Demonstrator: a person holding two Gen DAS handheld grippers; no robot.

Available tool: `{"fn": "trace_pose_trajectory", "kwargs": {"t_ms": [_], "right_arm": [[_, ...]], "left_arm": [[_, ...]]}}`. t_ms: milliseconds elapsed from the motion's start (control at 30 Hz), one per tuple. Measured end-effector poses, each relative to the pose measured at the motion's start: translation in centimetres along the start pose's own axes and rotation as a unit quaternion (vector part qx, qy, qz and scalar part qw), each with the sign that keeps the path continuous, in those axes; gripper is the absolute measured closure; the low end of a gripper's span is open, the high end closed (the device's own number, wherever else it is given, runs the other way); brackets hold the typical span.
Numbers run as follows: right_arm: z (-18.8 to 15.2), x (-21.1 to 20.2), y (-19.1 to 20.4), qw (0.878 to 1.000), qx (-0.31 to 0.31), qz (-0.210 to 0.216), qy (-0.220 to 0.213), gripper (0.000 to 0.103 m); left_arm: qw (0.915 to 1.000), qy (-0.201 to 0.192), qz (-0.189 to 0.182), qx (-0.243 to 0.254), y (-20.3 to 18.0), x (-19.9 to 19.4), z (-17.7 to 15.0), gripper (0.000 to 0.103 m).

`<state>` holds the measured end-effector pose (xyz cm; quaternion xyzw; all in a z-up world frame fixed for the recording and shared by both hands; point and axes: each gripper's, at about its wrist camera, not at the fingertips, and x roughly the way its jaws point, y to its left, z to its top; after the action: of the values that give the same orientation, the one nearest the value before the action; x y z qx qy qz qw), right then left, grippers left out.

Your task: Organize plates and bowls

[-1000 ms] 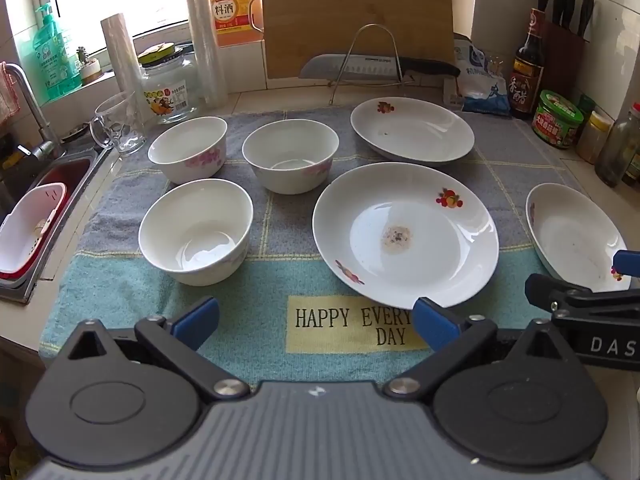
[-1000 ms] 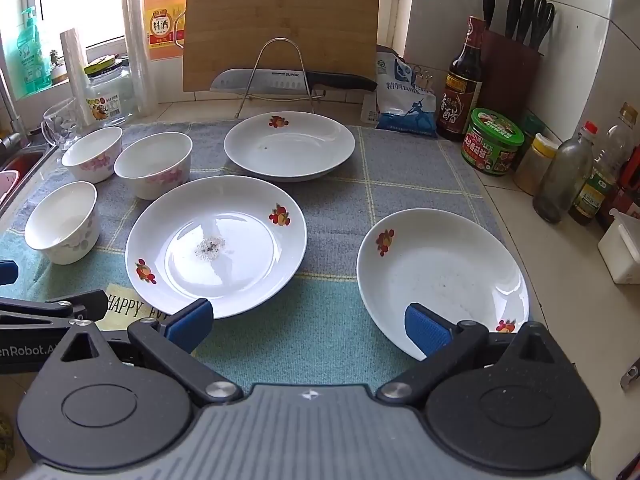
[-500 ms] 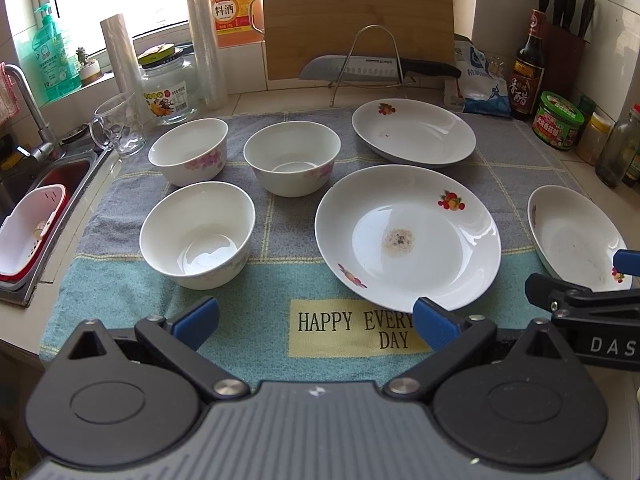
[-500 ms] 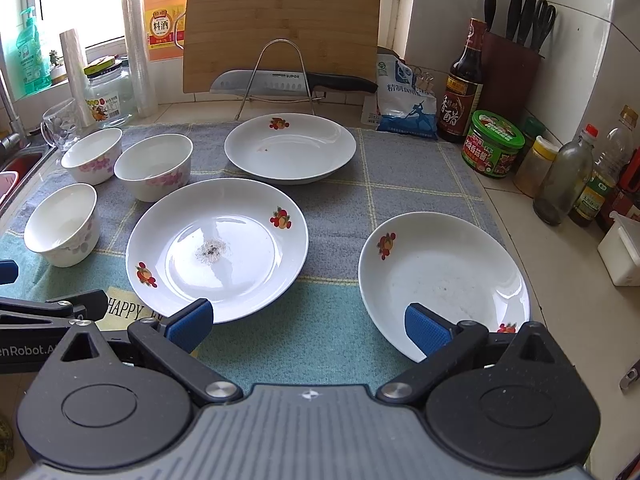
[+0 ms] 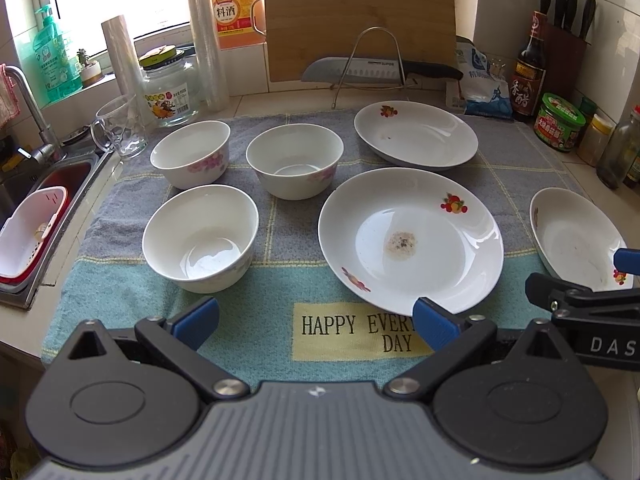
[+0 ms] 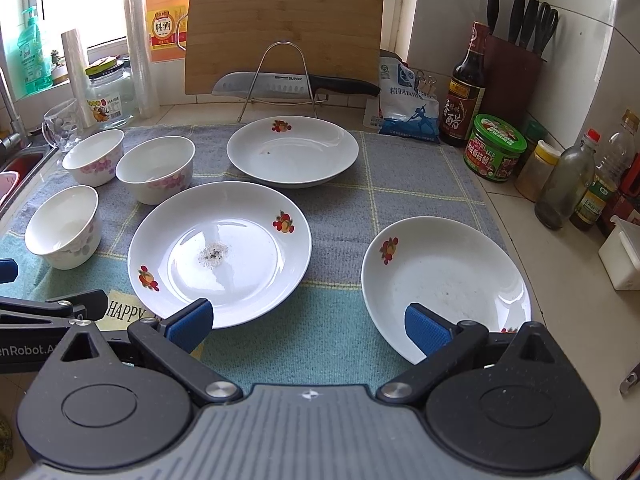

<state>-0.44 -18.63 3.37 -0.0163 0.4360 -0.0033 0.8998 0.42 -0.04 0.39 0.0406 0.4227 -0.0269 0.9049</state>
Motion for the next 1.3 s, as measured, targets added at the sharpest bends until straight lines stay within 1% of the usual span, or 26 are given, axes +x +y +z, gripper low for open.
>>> {"fn": "trace_pose_trajectory", "kwargs": {"t_ms": [1000, 1300], "right_arm": [[0.28, -0.02, 0.16, 1.0, -0.002, -0.002, -0.001, 0.0], [0.2, 0.03, 0.28, 1.0, 0.002, -0.006, -0.001, 0.0]], "left_arm": [[1.0, -0.001, -0.003, -0.001, 0.16, -0.26, 0.21, 0.001], [1.0, -0.001, -0.005, 0.004, 0.32, 0.21, 0.31, 0.001]]}}
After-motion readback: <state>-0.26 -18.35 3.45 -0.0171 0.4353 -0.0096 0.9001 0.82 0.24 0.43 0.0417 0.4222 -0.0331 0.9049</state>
